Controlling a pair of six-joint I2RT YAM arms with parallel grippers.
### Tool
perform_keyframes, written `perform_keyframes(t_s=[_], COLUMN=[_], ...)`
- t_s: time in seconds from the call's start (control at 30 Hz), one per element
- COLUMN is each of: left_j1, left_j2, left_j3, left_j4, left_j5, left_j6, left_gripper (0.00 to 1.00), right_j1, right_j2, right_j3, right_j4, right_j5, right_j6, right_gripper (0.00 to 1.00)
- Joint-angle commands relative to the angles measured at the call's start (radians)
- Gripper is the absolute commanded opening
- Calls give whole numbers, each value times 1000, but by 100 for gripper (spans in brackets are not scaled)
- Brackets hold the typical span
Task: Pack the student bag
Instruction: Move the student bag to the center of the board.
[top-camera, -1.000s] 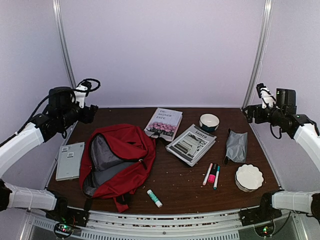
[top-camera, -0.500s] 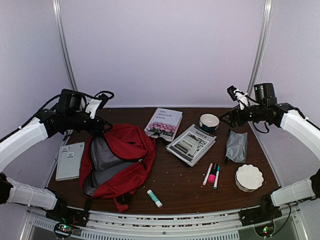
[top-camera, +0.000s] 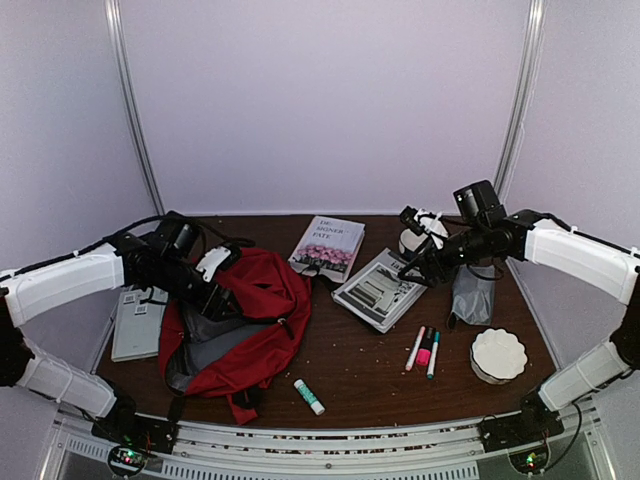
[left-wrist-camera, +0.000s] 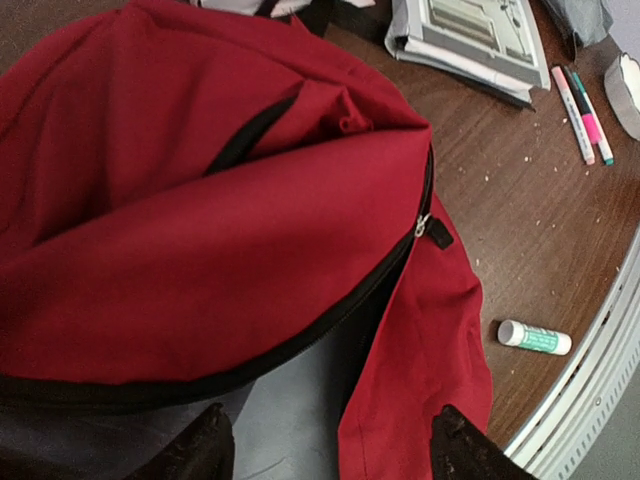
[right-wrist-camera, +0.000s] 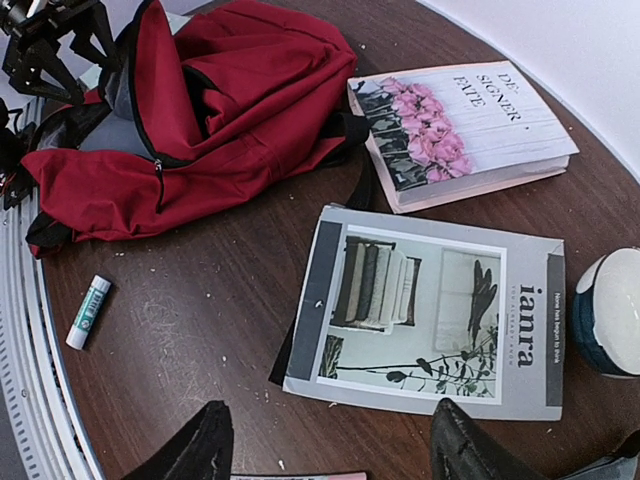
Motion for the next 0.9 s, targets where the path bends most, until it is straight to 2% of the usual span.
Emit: perform_keyframes(t_s=[0.0,0.3,0.53,0.73,0.87], left_j1=[-9,-21,-55,-135,-153], left_j2=[81,231,377,525,617], left_j3=[-24,-68,-46,85,165], left_j4=[34,249,472,638,789], left_j5=[80,156,185,156,76], left_j6=[-21,-31,-110,-176,-219], left_gripper=[71,74,74,73,72], right_j1=[5,6,3,-50,-106], right_j2=[20,-15,-102,-121,-123], right_j3=[-11,-68,-168,-203,-235], right_j4=[-12,29,82,123,198], right_j5=[-23,-12,82,110,113], right_j6=[-15,-27,-51,0,44], right_gripper=[67,66,67,67,67])
